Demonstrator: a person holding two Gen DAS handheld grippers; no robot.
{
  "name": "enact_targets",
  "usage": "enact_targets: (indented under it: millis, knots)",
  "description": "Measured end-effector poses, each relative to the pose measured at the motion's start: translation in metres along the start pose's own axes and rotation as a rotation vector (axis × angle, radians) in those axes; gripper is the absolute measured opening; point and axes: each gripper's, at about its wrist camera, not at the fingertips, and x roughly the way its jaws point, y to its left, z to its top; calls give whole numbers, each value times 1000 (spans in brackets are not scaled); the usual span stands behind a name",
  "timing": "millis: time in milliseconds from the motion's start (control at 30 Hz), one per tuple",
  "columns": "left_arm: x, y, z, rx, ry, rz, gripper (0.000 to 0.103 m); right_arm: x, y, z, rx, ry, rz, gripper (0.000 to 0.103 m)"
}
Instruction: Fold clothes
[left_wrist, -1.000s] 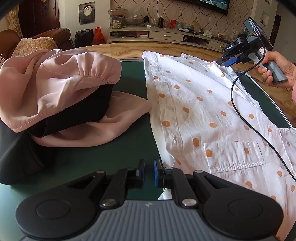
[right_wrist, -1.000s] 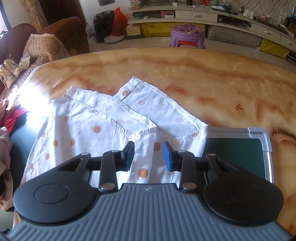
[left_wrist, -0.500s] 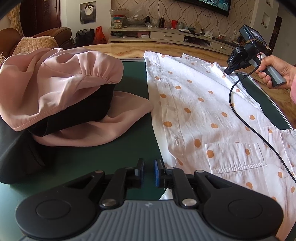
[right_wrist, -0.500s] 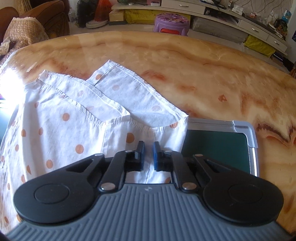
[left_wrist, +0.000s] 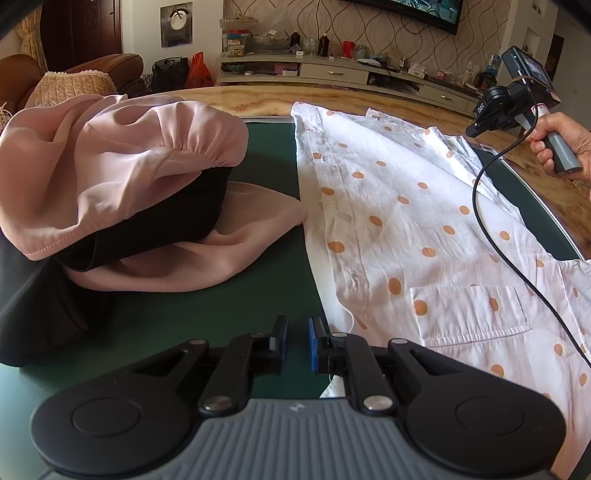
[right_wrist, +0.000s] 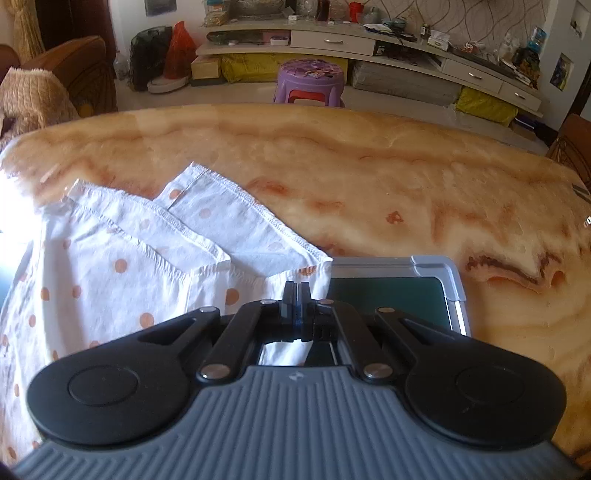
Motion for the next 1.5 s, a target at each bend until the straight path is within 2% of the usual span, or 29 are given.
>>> enact_targets:
  millis: [100, 133, 167, 200, 267, 300, 433, 500, 633, 700, 767, 800, 833, 867, 1033, 1167, 1300, 1367, 1500]
  knots:
    - [0, 0, 1, 3, 2, 0, 15, 2, -8, 0, 12, 22, 60, 2]
    - [1, -1, 1, 2, 3, -2, 16, 5, -6, -1, -2, 30, 61, 8]
    - [1, -2, 2, 6, 4, -2, 18, 7, -3, -2, -4, 31, 64, 21]
    - [1, -3, 2, 12, 6, -2, 20, 8, 0, -4, -1, 27, 67, 27]
    - [1, -4, 3, 21, 10, 0, 21, 6, 3, -5, 23, -4, 98, 30]
    - [2, -5, 4, 23, 10, 1, 21, 3, 5, -6, 38, -15, 145, 31]
    - [3, -5, 6, 24, 9, 3, 22, 4, 19, -6, 32, 15, 212, 48]
    - [4, -5, 7, 22, 7, 2, 22, 7, 23, -6, 45, 33, 231, 49]
    - [5, -7, 13, 44, -2, 5, 22, 15, 28, -8, 52, 56, 200, 50]
    - [5, -8, 18, 59, -12, 9, 23, 18, 31, -10, 55, 67, 226, 50]
    - [6, -9, 25, 69, -25, 10, 24, 19, 38, -13, 32, 71, 212, 49]
    - [7, -10, 28, 74, -31, 9, 24, 20, 42, -14, 25, 72, 202, 42]
    - [7, -11, 31, 79, -35, 7, 24, 21, 44, -15, 22, 72, 192, 14]
    - [8, -12, 33, 85, -38, 3, 24, 21, 45, -17, 22, 73, 187, 5]
    - [13, -19, 52, 149, -69, 6, 24, -1, 33, -20, 28, -1, 173, 3]
    - [21, -10, 77, 114, -87, -22, 24, -22, 4, -27, 76, -42, 172, 3]
    - [37, -6, 97, 94, -68, -42, 24, -14, -20, -37, 106, -16, 91, 3]
    - [49, -6, 104, 95, -57, -42, 24, -4, -29, -41, 139, 4, 79, 3]
    - [74, -5, 117, 79, -31, -50, 24, 9, -29, -50, 149, 1, 41, 3]
